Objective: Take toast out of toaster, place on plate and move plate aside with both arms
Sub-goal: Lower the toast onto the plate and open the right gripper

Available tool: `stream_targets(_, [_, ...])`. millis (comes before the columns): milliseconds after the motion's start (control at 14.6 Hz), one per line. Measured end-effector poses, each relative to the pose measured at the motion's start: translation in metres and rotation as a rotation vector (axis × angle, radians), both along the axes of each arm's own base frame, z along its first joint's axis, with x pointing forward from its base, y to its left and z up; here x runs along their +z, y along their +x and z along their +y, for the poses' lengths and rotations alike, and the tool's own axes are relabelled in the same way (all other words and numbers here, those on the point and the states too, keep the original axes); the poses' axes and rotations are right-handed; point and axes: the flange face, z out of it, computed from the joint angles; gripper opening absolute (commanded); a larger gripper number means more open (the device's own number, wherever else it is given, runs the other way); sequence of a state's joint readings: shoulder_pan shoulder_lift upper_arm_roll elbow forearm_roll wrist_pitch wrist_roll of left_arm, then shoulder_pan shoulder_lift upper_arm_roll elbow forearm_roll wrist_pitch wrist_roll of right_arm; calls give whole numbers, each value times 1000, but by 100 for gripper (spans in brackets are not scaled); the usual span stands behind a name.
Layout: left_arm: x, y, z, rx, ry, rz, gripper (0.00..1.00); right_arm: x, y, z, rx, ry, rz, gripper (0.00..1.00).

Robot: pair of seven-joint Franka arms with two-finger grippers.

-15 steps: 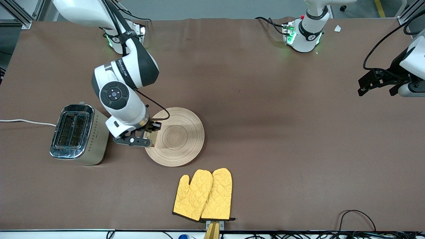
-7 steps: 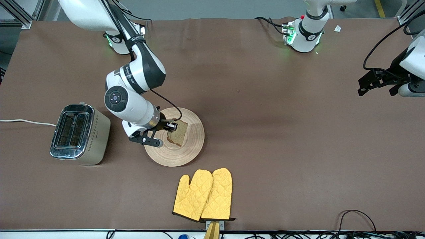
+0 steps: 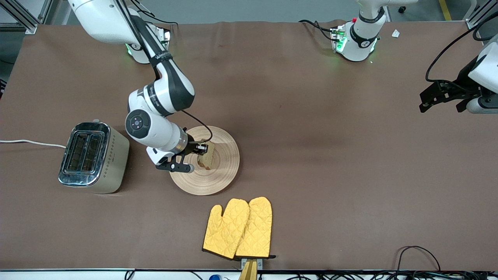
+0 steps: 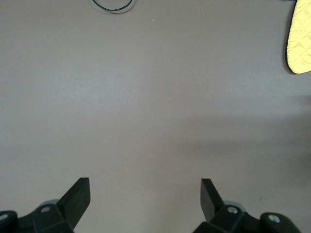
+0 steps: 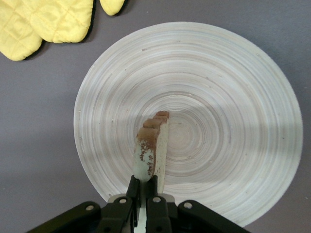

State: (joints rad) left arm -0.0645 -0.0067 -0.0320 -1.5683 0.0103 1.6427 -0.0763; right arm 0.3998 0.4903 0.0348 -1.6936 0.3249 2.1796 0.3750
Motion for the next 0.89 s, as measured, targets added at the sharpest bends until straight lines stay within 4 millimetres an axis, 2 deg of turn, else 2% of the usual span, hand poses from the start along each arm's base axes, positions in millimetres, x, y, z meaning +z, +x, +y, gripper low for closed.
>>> stream_targets(274, [0, 0, 0, 0, 0, 0, 100, -9, 10, -35, 29, 38, 2, 0])
stream_targets(479, [0, 0, 0, 0, 0, 1, 100, -24, 9, -60, 57, 33, 16, 0])
stream_targets(890, [-2, 0, 1, 1, 1, 8, 100, -46, 6, -94, 86, 28, 37, 0])
